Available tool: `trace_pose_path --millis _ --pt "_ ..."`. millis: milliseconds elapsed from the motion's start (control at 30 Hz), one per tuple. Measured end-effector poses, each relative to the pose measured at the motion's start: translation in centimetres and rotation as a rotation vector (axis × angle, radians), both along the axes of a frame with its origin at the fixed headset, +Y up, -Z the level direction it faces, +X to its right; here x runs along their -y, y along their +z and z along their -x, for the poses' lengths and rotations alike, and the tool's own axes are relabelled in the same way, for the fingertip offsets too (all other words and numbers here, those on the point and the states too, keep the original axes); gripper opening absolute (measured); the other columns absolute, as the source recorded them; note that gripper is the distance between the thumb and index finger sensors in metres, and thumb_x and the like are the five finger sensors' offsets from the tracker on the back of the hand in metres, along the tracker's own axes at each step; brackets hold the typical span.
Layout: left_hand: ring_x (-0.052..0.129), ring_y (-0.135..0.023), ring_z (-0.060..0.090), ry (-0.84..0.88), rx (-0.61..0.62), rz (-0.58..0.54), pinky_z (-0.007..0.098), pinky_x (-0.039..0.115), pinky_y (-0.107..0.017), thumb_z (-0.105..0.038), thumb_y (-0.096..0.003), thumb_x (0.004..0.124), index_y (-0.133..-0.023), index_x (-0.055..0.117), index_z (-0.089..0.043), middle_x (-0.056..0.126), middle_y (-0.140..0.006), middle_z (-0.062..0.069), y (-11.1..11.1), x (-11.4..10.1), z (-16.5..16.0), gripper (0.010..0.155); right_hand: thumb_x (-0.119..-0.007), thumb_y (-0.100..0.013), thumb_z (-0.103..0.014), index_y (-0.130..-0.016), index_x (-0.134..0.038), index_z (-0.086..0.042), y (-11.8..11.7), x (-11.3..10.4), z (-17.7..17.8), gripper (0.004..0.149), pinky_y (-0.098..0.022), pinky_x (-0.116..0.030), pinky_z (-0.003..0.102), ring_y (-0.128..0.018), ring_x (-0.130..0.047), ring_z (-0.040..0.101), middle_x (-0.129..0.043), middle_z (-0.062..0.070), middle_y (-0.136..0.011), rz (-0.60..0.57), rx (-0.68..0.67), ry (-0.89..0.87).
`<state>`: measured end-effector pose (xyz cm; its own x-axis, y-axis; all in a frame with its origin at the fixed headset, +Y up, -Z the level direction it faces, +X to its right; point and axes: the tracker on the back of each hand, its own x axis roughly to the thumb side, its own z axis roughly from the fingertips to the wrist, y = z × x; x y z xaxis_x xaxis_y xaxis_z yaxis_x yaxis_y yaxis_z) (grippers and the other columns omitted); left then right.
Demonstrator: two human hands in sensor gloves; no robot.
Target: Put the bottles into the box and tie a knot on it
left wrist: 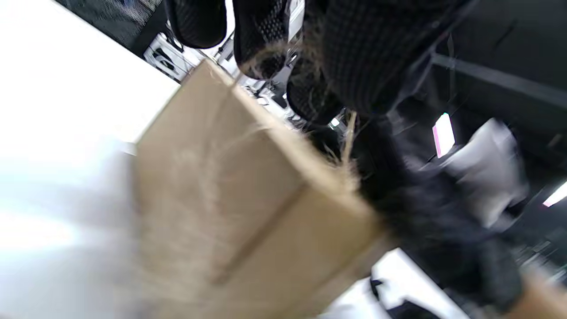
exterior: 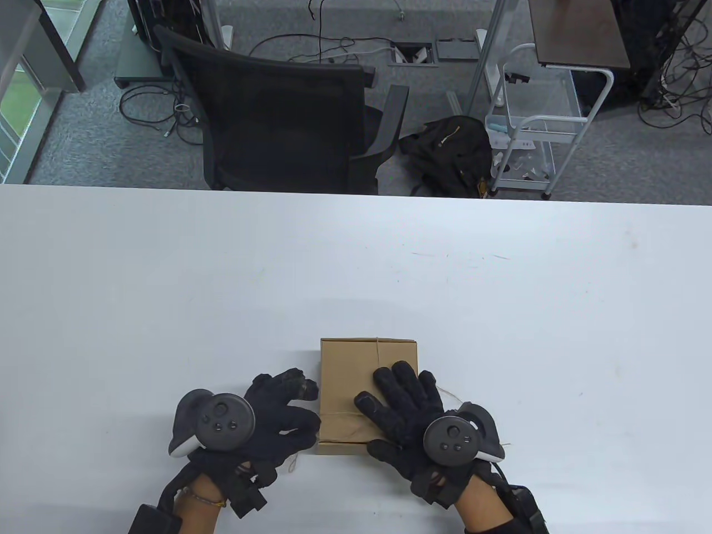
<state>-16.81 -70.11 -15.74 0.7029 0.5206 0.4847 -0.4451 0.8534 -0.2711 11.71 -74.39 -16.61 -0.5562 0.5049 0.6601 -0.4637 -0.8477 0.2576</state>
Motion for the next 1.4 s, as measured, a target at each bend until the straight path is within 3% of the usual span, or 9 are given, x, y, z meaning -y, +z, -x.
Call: trace_pose_path --millis 233,400,600,733,900,967,1067,1233,1400 --pt "0.049 -0.113 0.062 -0.211 -0.117 0.047 0.085 0.038 -0.068 -0.051 -0.0414 0.095 -0.106 0.077 -0.013 0.056 -0.126 0.024 -0.7 1.0 0.8 0.077 -0.063 -0.046 -0.055 -0.108 -0.055 -0.039 0.1 0.0 0.2 0.064 -0.063 -0.012 0.076 -0.102 -0.009 0.046 -0.024 0.013 -0.118 -0.006 0.012 0.060" --pt "0.040 -0.112 0.066 0.055 -0.201 0.213 0.086 0.032 -0.066 -0.054 -0.0434 0.092 -0.116 0.063 -0.009 0.046 -0.128 0.030 -2.2 2.5 4.3 0.090 -0.064 -0.046 -0.055 -0.108 -0.055 -0.038 0.1 0.1 0.2 0.064 -0.064 -0.012 0.074 -0.102 -0.010 0.044 -0.025 0.012 -0.118 0.001 0.019 0.059" --pt "0.037 -0.112 0.064 0.429 -0.266 0.197 0.083 0.028 -0.068 -0.050 -0.0493 0.088 -0.113 0.069 -0.017 0.046 -0.127 0.029 -1.9 2.5 4.4 0.074 -0.065 -0.046 -0.055 -0.109 -0.055 -0.032 0.2 -0.2 0.4 0.067 -0.065 -0.013 0.071 -0.104 -0.017 0.040 -0.031 0.009 -0.118 -0.005 0.027 0.071" --pt "0.040 -0.113 0.060 0.197 -0.155 -0.056 0.080 0.032 -0.070 -0.050 -0.0470 0.088 -0.106 0.078 -0.021 0.052 -0.126 0.023 -0.2 0.9 -1.0 0.067 -0.064 -0.046 -0.057 -0.110 -0.054 -0.029 0.6 -0.6 0.9 0.070 -0.066 -0.013 0.071 -0.104 -0.022 0.042 -0.034 0.009 -0.118 -0.042 0.038 0.110" --pt "0.049 -0.112 0.059 -0.089 -0.196 -0.152 0.080 0.039 -0.070 -0.047 -0.0457 0.089 -0.104 0.078 -0.015 0.058 -0.125 0.020 0.4 1.2 -4.4 0.067 -0.064 -0.046 -0.058 -0.110 -0.055 -0.024 0.7 -0.7 1.0 0.073 -0.065 -0.013 0.071 -0.103 -0.027 0.040 -0.038 0.006 -0.118 -0.049 0.034 0.094" --pt "0.052 -0.110 0.060 0.039 -0.200 -0.126 0.080 0.041 -0.070 -0.036 -0.0453 0.093 -0.095 0.086 -0.009 0.065 -0.120 0.021 0.3 1.2 -4.4 0.057 -0.063 -0.046 -0.058 -0.110 -0.054 -0.021 0.8 -0.7 1.1 0.075 -0.065 -0.012 0.072 -0.103 -0.027 0.040 -0.039 0.006 -0.118 -0.062 0.037 0.092" --pt "0.061 -0.109 0.056 -0.049 -0.184 -0.197 0.080 0.045 -0.070 -0.031 -0.0466 0.090 -0.089 0.087 -0.009 0.074 -0.114 0.018 0.9 1.0 -5.2 0.048 -0.063 -0.046 -0.058 -0.111 -0.050 -0.020 0.9 -0.5 1.3 0.076 -0.065 -0.012 0.073 -0.102 -0.026 0.040 -0.038 0.007 -0.117 -0.065 0.037 0.072" --pt "0.065 -0.106 0.053 -0.161 -0.145 -0.251 0.080 0.049 -0.070 -0.029 -0.0486 0.079 -0.091 0.079 -0.008 0.071 -0.112 0.020 1.4 1.3 -6.2 0.047 -0.063 -0.047 -0.057 -0.109 -0.031 -0.039 1.2 -0.3 1.0 0.073 -0.064 -0.014 0.076 -0.101 -0.024 0.047 -0.036 0.019 -0.117 -0.064 -0.011 0.011" --pt "0.066 -0.105 0.053 0.015 -0.134 -0.204 0.079 0.052 -0.069 -0.030 -0.0501 0.073 -0.093 0.070 -0.010 0.075 -0.110 0.023 1.2 1.5 -5.0 0.048 -0.067 -0.045 -0.057 -0.107 -0.053 -0.043 1.3 -0.8 0.4 0.065 -0.061 -0.017 0.081 -0.100 -0.024 0.057 -0.037 0.020 -0.118 -0.029 -0.084 -0.042"
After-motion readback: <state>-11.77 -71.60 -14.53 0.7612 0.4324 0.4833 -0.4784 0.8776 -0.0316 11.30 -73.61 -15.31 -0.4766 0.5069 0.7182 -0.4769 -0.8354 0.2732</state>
